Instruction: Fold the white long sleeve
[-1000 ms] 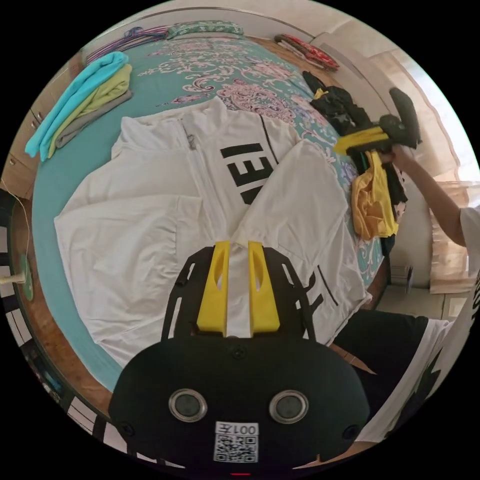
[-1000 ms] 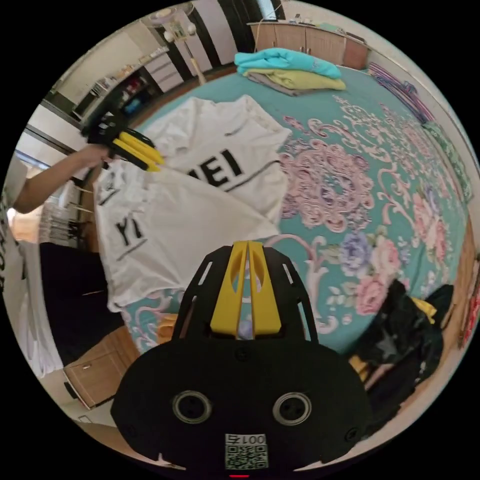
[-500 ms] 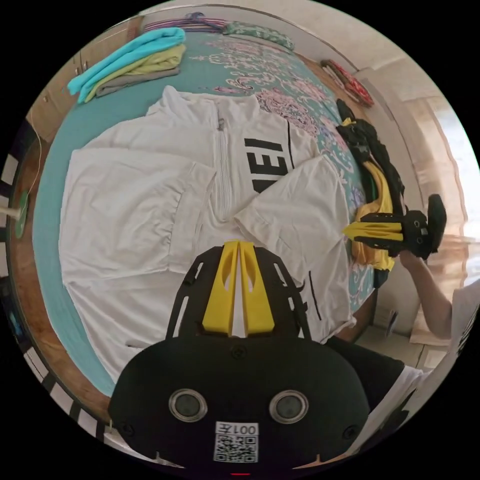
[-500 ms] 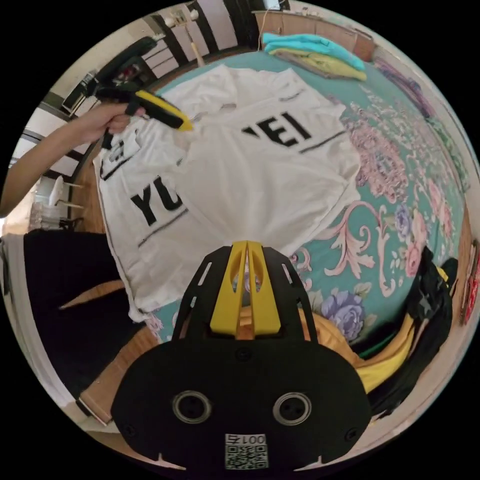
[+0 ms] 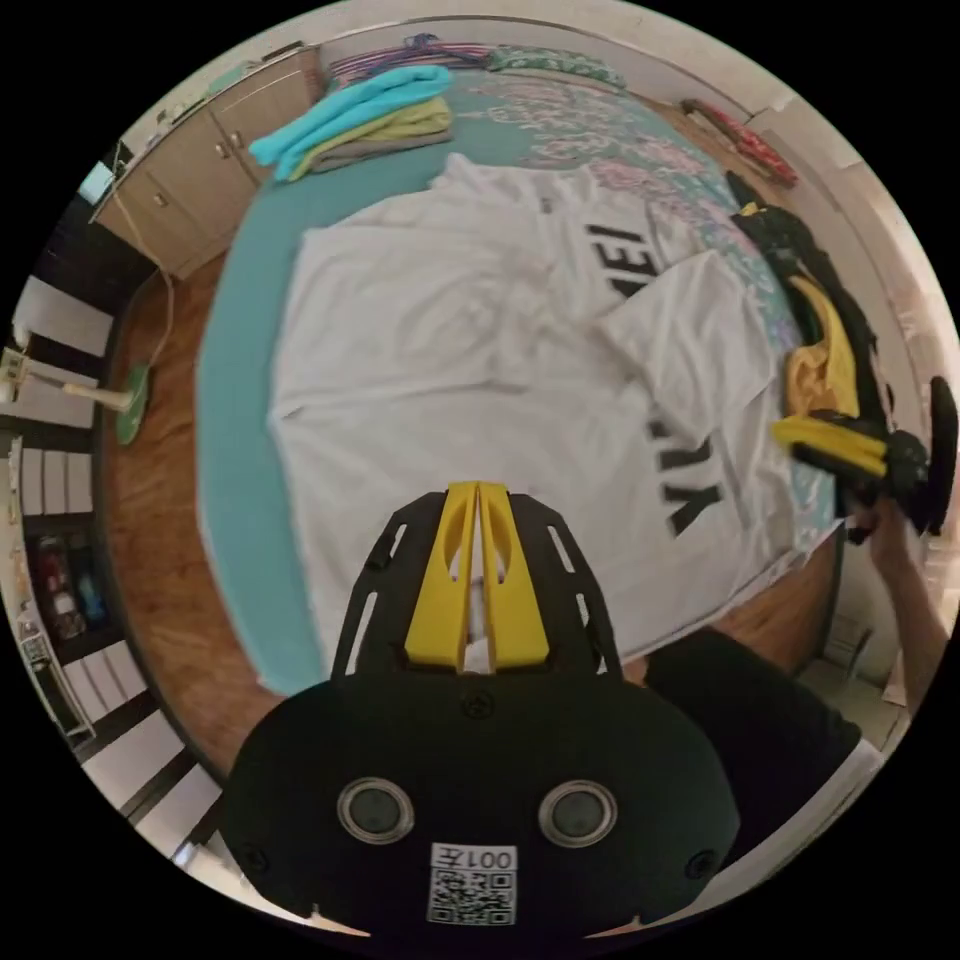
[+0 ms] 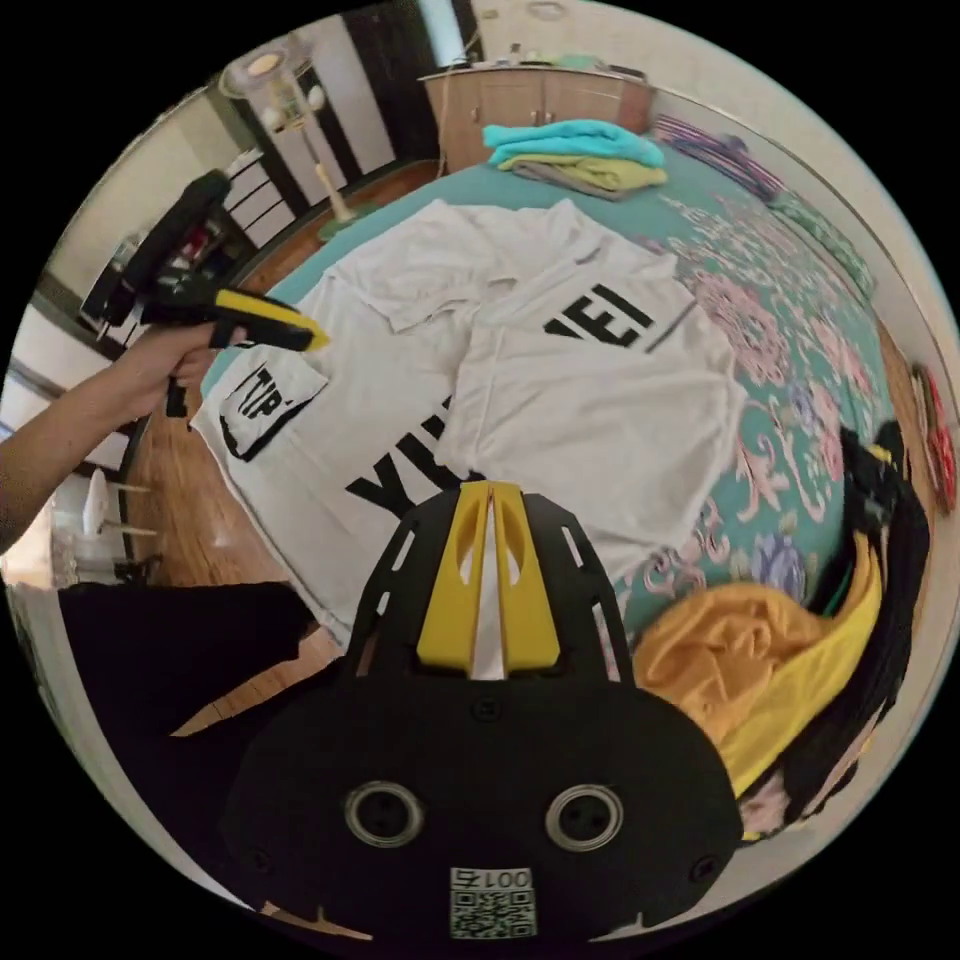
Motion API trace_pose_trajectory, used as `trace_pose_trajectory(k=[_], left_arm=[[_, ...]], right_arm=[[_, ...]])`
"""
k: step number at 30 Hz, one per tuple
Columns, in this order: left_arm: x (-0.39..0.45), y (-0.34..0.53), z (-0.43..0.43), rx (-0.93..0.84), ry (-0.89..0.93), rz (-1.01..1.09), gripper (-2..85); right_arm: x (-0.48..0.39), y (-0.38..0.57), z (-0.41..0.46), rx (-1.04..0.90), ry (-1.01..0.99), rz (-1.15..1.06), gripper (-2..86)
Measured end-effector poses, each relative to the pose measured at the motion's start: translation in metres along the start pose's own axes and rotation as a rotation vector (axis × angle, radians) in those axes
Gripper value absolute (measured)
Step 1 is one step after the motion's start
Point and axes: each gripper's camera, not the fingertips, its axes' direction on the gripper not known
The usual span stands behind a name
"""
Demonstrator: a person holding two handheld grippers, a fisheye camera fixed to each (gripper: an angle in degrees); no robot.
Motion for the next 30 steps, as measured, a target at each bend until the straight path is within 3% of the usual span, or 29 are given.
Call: trace_pose_trajectory(k=[2,5,12,17,22,28,30], left_arm=[[-0.038,0.033,0.006,-0.054,-0.03,-0.018,0.7],[-0.099,0.082,0.03,-0.158,0.145,-0.062,5.6],[-0.145,0.125,0.087,-0.202,0.293,-0.047,9.8],[-0.164,0.137,0.105,-0.193,0.242,-0.012,5.5],[-0.185,0.149,0.121,-0.191,0.293,0.006,-0.3],[-0.235,0.168,0.139,-0.143,0.419,-0.129,-0.8],[-0.254,0.175,0.141,-0.112,0.475,-0.17,-0.9]], right_arm=[[0.017,0.04,-0.005,-0.057,0.009,0.153,4.2],[0.026,0.101,-0.002,-0.107,-0.077,0.301,7.7],[0.014,0.15,0.042,-0.168,-0.177,0.414,11.9],[0.004,0.164,0.068,-0.226,-0.175,0.342,8.5],[-0.01,0.188,0.07,-0.222,-0.029,0.294,3.3],[0.004,0.265,0.06,0.024,-0.214,0.759,2.2],[0.017,0.306,0.063,0.183,-0.457,1.041,2.2]])
